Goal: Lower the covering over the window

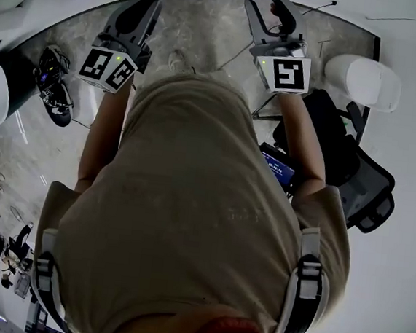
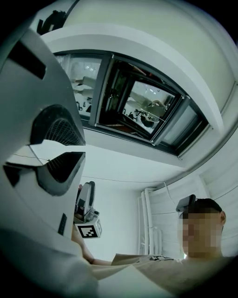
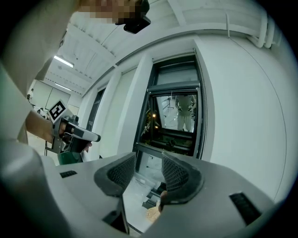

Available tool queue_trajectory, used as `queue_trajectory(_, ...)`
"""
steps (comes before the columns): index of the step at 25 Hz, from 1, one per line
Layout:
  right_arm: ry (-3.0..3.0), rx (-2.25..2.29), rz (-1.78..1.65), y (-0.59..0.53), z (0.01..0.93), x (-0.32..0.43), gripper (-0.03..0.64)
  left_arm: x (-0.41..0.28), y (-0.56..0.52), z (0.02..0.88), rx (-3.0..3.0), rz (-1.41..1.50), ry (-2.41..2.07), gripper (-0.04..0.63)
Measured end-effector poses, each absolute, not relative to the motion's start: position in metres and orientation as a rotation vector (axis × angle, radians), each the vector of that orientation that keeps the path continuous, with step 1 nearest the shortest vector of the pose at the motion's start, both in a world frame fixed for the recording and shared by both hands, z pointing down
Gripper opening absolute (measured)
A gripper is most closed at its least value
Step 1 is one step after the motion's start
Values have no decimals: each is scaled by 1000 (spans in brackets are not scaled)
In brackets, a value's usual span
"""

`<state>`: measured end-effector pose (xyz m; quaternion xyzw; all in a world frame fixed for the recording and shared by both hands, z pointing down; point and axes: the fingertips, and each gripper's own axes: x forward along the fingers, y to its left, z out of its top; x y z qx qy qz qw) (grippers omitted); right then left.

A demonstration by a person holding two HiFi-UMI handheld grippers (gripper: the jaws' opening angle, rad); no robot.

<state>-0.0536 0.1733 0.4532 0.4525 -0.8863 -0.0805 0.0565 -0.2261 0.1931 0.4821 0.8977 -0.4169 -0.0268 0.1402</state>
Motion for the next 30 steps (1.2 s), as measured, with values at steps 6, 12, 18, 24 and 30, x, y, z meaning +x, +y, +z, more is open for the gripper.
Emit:
queue_trajectory(6, -2652, 1338, -303, 224, 431, 19, 164, -149, 227, 475, 2569, -76, -1230, 35)
queue_trajectory(12, -2670, 1365, -240, 280, 455, 91, 164, -89, 276, 483, 2522, -89, -1386, 35)
queue_trajectory(18, -2617, 1316, -124, 306, 480, 109, 164, -70, 304, 497, 2496, -32, -1318, 35)
queue_trajectory(24, -2621, 1270, -88, 313, 502, 121, 164, -44, 322, 511, 2523, -13, -1270, 37)
queue_trajectory(30, -2637, 1218, -46, 309, 495, 72, 163, -77, 320, 502, 2535, -3, -1227, 35)
